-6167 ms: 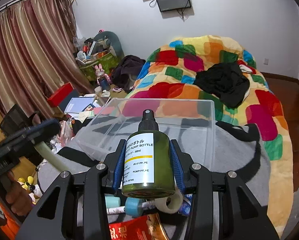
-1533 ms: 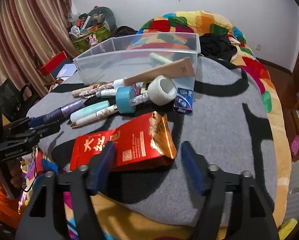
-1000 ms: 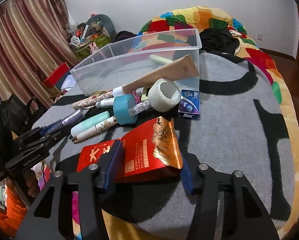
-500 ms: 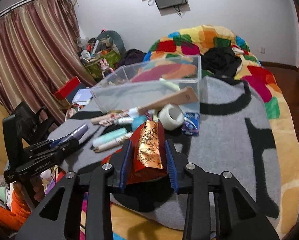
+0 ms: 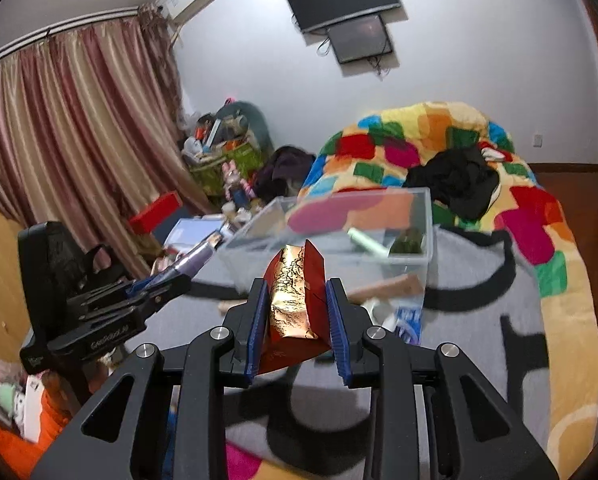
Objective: Organize objects
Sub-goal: 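Carry the purple bottle into the bin with the left tool while the right tool drops the red packet in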
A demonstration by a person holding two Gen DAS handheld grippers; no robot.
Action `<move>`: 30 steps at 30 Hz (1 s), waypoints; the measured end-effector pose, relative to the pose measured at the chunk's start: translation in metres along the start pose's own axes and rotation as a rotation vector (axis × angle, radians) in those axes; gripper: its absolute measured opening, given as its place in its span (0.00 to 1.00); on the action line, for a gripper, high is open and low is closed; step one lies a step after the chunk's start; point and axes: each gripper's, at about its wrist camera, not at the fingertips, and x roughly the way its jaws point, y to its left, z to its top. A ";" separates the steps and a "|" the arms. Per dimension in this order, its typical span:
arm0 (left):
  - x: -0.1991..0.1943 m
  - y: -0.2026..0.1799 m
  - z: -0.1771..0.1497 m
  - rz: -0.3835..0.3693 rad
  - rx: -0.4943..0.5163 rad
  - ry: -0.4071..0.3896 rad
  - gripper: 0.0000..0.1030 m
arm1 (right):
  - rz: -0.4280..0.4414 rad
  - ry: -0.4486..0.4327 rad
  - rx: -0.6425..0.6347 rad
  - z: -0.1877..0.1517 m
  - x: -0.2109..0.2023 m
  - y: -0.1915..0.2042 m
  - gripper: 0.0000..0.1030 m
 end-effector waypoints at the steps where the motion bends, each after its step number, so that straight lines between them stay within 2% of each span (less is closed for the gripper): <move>1: 0.002 0.001 0.004 -0.001 -0.002 -0.002 0.25 | -0.012 -0.011 0.004 0.003 0.001 -0.001 0.26; 9: 0.028 0.007 0.034 -0.022 -0.017 -0.009 0.25 | -0.033 -0.087 0.093 0.038 0.023 -0.019 0.26; 13: 0.045 0.014 0.041 -0.025 -0.037 0.016 0.25 | -0.041 -0.085 0.129 0.052 0.043 -0.027 0.26; 21: 0.047 0.026 0.072 -0.016 -0.071 -0.038 0.25 | -0.054 -0.068 0.213 0.062 0.073 -0.047 0.26; 24: 0.056 0.026 0.082 0.006 -0.063 -0.047 0.25 | -0.073 -0.059 0.247 0.063 0.084 -0.056 0.26; 26: 0.066 0.024 0.085 0.049 -0.039 -0.042 0.25 | -0.091 -0.038 0.259 0.062 0.093 -0.061 0.26; 28: 0.079 0.020 0.083 0.095 -0.006 -0.025 0.25 | -0.102 -0.009 0.264 0.059 0.103 -0.066 0.26; 30: 0.095 0.019 0.079 0.108 0.007 0.010 0.25 | -0.116 0.009 0.260 0.056 0.109 -0.069 0.26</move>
